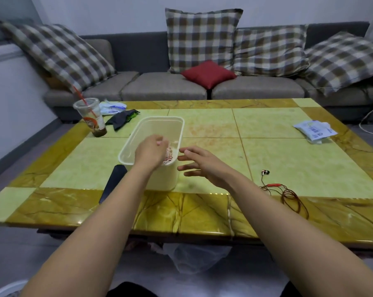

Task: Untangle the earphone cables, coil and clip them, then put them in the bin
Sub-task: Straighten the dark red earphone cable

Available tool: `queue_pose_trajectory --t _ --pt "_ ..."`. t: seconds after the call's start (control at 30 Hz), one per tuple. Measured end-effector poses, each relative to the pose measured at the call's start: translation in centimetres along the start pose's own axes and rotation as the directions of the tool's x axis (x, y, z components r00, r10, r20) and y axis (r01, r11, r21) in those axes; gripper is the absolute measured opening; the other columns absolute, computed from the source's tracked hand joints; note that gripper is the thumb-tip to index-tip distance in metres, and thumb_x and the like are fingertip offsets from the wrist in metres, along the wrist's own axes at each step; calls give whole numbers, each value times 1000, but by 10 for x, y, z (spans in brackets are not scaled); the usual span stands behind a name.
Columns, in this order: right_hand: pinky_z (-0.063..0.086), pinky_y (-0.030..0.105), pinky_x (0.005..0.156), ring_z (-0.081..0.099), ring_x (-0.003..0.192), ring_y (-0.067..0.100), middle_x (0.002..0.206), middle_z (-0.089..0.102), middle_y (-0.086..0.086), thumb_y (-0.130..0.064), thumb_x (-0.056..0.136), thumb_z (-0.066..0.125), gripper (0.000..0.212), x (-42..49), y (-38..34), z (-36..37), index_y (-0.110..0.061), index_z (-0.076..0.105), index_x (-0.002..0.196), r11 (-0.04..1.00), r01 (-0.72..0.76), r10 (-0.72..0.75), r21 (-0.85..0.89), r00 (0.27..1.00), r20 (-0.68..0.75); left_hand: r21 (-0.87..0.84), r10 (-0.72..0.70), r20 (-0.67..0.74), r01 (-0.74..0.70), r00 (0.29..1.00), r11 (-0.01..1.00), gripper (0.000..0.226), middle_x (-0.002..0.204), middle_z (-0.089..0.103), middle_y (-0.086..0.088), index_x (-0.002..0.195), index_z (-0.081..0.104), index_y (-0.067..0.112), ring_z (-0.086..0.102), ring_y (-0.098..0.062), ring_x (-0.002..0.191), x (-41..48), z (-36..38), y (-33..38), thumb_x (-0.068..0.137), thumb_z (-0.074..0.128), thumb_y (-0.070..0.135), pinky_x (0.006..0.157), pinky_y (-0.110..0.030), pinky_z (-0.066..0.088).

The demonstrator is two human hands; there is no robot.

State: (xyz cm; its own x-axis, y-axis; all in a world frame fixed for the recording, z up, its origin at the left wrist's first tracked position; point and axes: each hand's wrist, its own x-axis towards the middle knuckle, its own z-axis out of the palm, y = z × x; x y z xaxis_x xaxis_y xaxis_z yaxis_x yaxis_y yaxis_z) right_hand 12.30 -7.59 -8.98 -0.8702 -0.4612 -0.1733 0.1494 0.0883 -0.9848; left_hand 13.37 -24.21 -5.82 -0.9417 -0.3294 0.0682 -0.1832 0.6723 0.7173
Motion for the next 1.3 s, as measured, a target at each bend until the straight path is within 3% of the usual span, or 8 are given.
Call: queue_pose_trajectory --t 0.1,0.23,0.4,0.57,0.87,1.07,1.2,1.3 --pt "56 31 83 70 96 20 117 67 9 -22 101 52 29 -5 4 -16 -11 58 127 996 -11 5 -93 998 -65 286 42 -93 -14 995 958 32 129 58 -8 123 65 22 51 -30 118 -4 12 2 97 51 34 98 -41 42" --pt "51 24 67 66 77 15 96 71 8 -9 97 51 20 -21 12 -51 -6 65 111 979 -53 15 -198 982 -190 63 302 -262 -296 917 953 20 107 56 2 105 69 22 56 -17 93 -24 40 30 97 51 20 83 -32 45" --pt "45 22 55 61 63 13 81 69 6 -7 95 48 20 -50 32 -106 -9 68 94 883 -253 68 -396 902 -426 -37 349 113 -347 930 937 14 80 63 7 96 68 22 58 -15 76 -49 106 50 91 55 22 65 -28 40" --pt "49 28 64 61 72 19 84 65 4 -11 90 56 9 -81 59 -139 -17 61 94 750 -389 93 -535 863 -496 73 245 467 -313 849 947 25 88 69 1 109 65 25 64 -22 89 -68 172 42 85 66 29 75 -30 49" --pt "44 29 73 55 87 17 94 57 -3 -29 70 85 41 -93 93 -158 -20 56 98 608 -394 99 -690 899 -426 221 292 334 -375 896 900 13 94 69 5 93 67 25 63 -21 94 -72 210 40 89 64 36 71 -30 46" --pt "44 28 68 59 81 16 81 61 -6 -21 77 75 18 -93 97 -165 -19 65 92 666 -312 -19 -678 901 -433 325 351 308 -444 885 835 21 95 66 0 96 63 19 62 -25 90 -71 214 42 95 53 37 73 -36 51" --pt "51 28 61 62 65 11 75 64 0 -16 86 67 6 -95 89 -174 -14 68 91 896 -198 -113 -397 764 -635 178 164 -5 -160 987 971 22 96 68 -9 108 58 11 62 -32 89 -56 199 38 99 49 29 68 -35 45" --pt "46 19 49 61 53 10 81 68 10 -14 92 63 11 -97 81 -178 -10 62 102 994 -57 -20 -89 725 -688 99 30 -11 -28 1000 995 40 113 65 -13 133 39 5 62 -36 101 -51 193 39 98 51 21 78 -40 48"
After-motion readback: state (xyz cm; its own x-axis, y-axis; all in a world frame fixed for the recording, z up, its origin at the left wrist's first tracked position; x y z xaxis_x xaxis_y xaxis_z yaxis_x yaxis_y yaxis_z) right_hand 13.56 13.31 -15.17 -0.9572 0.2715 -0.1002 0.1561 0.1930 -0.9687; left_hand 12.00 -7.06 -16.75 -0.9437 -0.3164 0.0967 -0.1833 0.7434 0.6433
